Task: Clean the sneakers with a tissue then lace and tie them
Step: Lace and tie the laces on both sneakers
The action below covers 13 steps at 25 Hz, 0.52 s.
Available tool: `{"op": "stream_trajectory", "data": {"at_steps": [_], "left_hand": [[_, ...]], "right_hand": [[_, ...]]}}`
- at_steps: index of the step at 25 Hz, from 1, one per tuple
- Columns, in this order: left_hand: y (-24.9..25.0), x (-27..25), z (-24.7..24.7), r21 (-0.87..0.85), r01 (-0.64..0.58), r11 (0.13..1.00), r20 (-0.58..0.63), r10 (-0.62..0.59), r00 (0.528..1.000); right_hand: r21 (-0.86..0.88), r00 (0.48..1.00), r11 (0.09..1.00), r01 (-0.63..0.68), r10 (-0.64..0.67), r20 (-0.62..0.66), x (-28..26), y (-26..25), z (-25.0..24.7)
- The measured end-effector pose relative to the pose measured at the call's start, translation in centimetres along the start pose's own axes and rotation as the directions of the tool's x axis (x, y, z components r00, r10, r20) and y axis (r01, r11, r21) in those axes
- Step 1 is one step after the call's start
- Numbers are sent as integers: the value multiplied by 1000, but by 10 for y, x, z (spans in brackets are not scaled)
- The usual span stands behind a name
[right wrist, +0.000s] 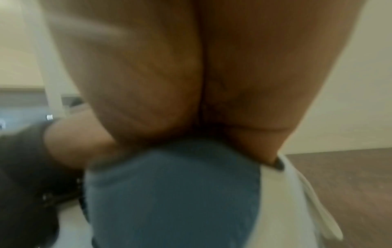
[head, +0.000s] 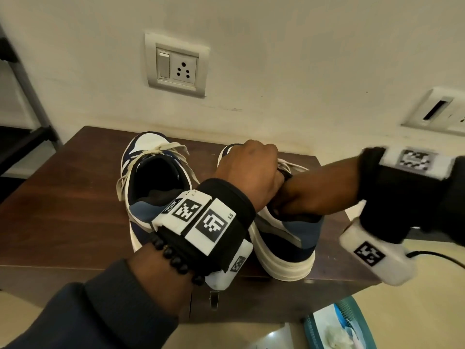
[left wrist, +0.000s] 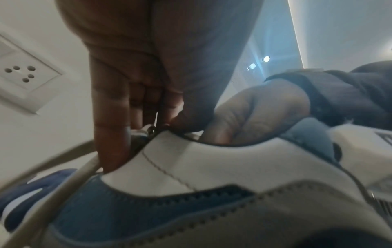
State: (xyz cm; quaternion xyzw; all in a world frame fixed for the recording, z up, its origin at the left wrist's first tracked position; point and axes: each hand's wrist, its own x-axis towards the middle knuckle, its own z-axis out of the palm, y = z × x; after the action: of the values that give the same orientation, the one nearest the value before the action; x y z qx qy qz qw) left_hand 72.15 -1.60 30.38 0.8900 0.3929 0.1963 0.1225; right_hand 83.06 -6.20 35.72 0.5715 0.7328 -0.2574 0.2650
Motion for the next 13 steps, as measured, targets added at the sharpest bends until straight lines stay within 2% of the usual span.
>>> {"op": "stream_trajectory", "data": {"at_steps": [1, 2, 4, 6, 8, 11, 12, 13], "left_hand": [[1, 0, 2, 4, 1, 1000, 1, -1, 1000], [1, 0, 1, 1, 4, 1000, -1, -4, 1000], [2, 1, 1, 5, 12, 1000, 8, -12, 1000], [1, 4, 1, 32, 4, 999, 40, -5, 999], [-2, 6, -1, 36, -29, 999, 65, 27, 998], [-7, 6, -7, -22, -53, 998, 97, 55, 994], [-8, 6, -10, -41, -57, 998, 103, 61, 993], [-8, 7, -11, -46, -68, 997, 105, 72, 992]], "right_hand": [[64, 997, 996, 65, -66, 25, -5, 5, -4], [105, 996, 992, 71, -75, 38, -14, 4, -10], [43, 995, 996, 81, -83, 55, -19, 4, -17], [-110, 997, 993, 43, -36, 61, -10, -3, -15], [-190, 998, 982, -17, 28, 54, 4, -8, -10], [-272, 986, 949, -162, 145, -82, 13, -6, -2], [-224, 980, 954, -199, 186, -76, 14, -7, -2], [-68, 977, 975, -210, 208, -35, 15, -5, -2]]}}
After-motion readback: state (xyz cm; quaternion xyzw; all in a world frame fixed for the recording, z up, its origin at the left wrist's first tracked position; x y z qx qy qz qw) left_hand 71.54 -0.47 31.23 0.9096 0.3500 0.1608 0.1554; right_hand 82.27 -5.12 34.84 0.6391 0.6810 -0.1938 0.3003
